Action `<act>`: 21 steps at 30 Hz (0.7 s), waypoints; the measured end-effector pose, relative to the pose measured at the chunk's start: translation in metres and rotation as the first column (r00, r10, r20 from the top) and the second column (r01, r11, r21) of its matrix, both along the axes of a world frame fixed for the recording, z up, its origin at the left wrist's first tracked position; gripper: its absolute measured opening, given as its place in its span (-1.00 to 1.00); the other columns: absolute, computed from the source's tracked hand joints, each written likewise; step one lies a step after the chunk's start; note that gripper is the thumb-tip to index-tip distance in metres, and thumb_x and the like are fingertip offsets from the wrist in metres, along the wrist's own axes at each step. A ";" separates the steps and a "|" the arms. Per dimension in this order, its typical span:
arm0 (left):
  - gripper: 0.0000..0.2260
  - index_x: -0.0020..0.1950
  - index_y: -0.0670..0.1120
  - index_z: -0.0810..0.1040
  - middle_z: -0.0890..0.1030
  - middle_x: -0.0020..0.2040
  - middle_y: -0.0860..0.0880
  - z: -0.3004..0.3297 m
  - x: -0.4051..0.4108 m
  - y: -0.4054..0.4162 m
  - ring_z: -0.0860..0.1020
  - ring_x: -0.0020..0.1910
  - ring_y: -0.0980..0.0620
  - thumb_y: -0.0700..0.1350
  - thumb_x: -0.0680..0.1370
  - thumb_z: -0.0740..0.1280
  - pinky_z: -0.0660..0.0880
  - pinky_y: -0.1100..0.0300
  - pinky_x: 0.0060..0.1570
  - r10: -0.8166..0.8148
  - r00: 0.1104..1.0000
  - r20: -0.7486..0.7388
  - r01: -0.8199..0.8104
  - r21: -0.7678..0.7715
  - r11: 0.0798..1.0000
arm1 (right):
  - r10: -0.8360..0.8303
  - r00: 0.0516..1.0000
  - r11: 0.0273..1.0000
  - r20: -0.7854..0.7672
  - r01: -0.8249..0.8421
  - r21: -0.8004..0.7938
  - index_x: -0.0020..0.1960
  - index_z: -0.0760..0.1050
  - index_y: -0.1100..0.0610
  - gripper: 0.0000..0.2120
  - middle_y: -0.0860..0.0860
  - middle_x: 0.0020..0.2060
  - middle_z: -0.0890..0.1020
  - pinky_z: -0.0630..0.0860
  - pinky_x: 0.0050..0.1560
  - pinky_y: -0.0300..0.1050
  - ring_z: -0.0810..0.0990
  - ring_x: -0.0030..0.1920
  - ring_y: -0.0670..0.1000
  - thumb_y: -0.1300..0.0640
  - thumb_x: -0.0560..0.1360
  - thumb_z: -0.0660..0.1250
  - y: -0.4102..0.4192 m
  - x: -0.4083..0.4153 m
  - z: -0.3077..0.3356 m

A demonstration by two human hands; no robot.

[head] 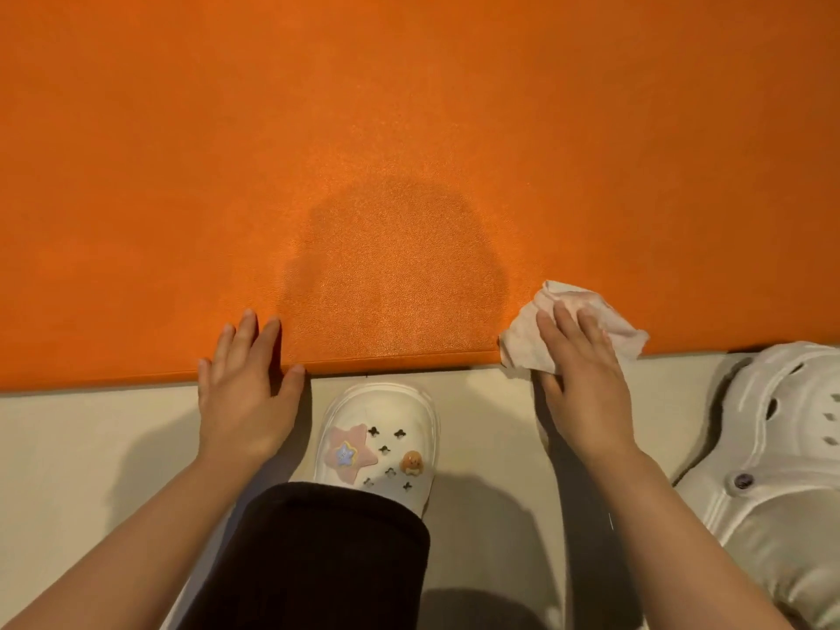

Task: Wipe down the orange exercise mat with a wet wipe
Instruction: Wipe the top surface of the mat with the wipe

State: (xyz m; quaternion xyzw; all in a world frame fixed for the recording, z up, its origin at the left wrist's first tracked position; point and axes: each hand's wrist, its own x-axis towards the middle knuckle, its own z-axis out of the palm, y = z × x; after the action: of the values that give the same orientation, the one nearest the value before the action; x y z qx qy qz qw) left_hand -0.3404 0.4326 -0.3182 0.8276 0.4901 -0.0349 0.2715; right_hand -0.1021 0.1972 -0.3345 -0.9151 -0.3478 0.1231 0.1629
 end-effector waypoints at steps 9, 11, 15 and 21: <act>-0.69 0.28 0.08 0.50 0.51 0.29 0.07 0.035 0.025 -0.009 0.48 0.25 0.11 -0.12 0.56 0.41 0.40 0.29 0.16 0.111 0.903 0.415 -0.023 -0.212 0.977 | 0.190 0.457 0.893 -0.869 0.288 0.346 0.01 0.59 -0.11 -0.71 -0.20 -0.20 0.65 0.49 -0.18 -0.29 0.57 -0.20 -0.24 0.22 0.64 0.19 0.106 -0.091 0.104; -0.81 0.11 0.08 0.54 0.64 -0.04 0.09 0.045 0.033 -0.005 0.60 -0.07 0.09 -0.10 0.52 0.40 0.50 0.30 -0.17 0.429 0.775 0.463 -0.093 -0.588 0.803 | 0.226 0.411 0.877 -0.883 0.309 0.369 -0.05 0.56 -0.10 -0.72 -0.14 -0.21 0.63 0.49 -0.17 -0.23 0.57 -0.19 -0.17 0.23 0.64 0.19 0.124 -0.093 0.112; -0.67 0.12 -0.02 0.56 0.66 -0.20 0.01 0.057 0.041 0.004 0.62 -0.23 0.05 0.18 0.57 0.20 0.59 0.11 -0.24 0.679 0.615 0.401 -0.067 -0.831 0.552 | 0.135 0.429 0.835 -0.893 0.436 0.335 -0.03 0.57 0.10 -0.84 0.06 -0.17 0.64 0.48 -0.21 -0.15 0.59 -0.19 -0.03 0.26 0.60 0.23 0.140 -0.083 0.106; -0.85 0.04 -0.05 0.55 0.52 -0.40 0.07 0.056 0.052 0.011 0.51 -0.47 0.21 -0.29 0.57 0.32 0.44 0.35 -0.47 0.628 0.624 0.465 -0.165 -0.707 0.688 | -0.036 0.536 0.842 -0.844 0.471 0.263 0.15 0.49 0.00 -0.86 -0.11 -0.10 0.62 0.55 -0.11 -0.14 0.62 -0.08 -0.07 0.13 0.59 0.30 0.146 -0.056 0.092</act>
State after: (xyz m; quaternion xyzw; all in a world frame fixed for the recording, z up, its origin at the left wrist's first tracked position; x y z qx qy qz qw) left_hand -0.2885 0.4434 -0.2623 0.5091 0.4978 0.1805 0.6785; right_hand -0.1580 0.3430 -0.2426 -0.7290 -0.1103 0.4155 0.5327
